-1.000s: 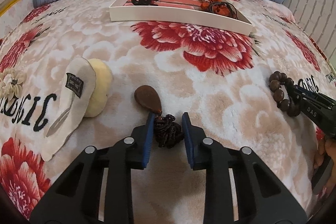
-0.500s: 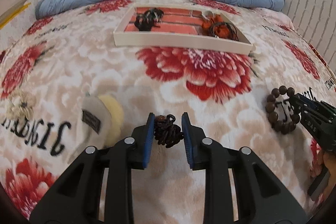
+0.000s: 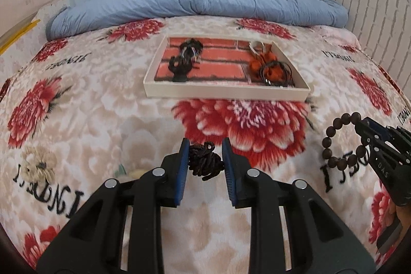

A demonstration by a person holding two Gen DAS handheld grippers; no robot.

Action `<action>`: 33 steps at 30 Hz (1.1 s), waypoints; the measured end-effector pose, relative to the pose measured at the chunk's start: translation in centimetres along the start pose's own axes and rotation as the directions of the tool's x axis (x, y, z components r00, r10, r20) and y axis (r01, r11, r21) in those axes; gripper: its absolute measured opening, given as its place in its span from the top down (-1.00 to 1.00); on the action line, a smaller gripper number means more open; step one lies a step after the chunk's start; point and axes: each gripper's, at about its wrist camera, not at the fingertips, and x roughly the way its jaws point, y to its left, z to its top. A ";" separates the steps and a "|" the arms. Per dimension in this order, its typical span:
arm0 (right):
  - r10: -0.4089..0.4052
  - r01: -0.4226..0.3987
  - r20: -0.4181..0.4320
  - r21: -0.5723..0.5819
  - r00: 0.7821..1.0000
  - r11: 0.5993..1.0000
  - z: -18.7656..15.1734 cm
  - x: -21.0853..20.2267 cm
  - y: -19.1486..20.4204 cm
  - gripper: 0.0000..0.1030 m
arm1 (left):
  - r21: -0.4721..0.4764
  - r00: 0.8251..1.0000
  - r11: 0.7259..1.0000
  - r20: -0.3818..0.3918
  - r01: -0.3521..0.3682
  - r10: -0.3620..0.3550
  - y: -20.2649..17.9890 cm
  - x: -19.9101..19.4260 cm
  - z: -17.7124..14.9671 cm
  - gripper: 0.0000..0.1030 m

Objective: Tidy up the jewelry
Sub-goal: 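Carry the pendant and bead bracelet with both tools over the tray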

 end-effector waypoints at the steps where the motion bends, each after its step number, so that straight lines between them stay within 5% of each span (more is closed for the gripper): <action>1: 0.002 -0.002 0.006 0.001 1.000 1.000 0.4 -0.1 0.0 0.63 | -0.002 1.000 1.000 0.004 -0.002 0.002 0.1 0.0 0.5 0.52; 16: 0.013 -0.013 0.058 0.008 0.998 1.000 6.3 0.1 0.4 0.63 | -0.021 1.000 1.000 0.007 0.000 0.000 2.2 1.0 6.9 0.52; 33: 0.030 -0.029 0.057 -0.003 0.998 1.000 14.3 5.2 3.5 0.63 | 0.009 0.999 1.000 -0.019 -0.027 0.027 4.6 6.6 14.8 0.52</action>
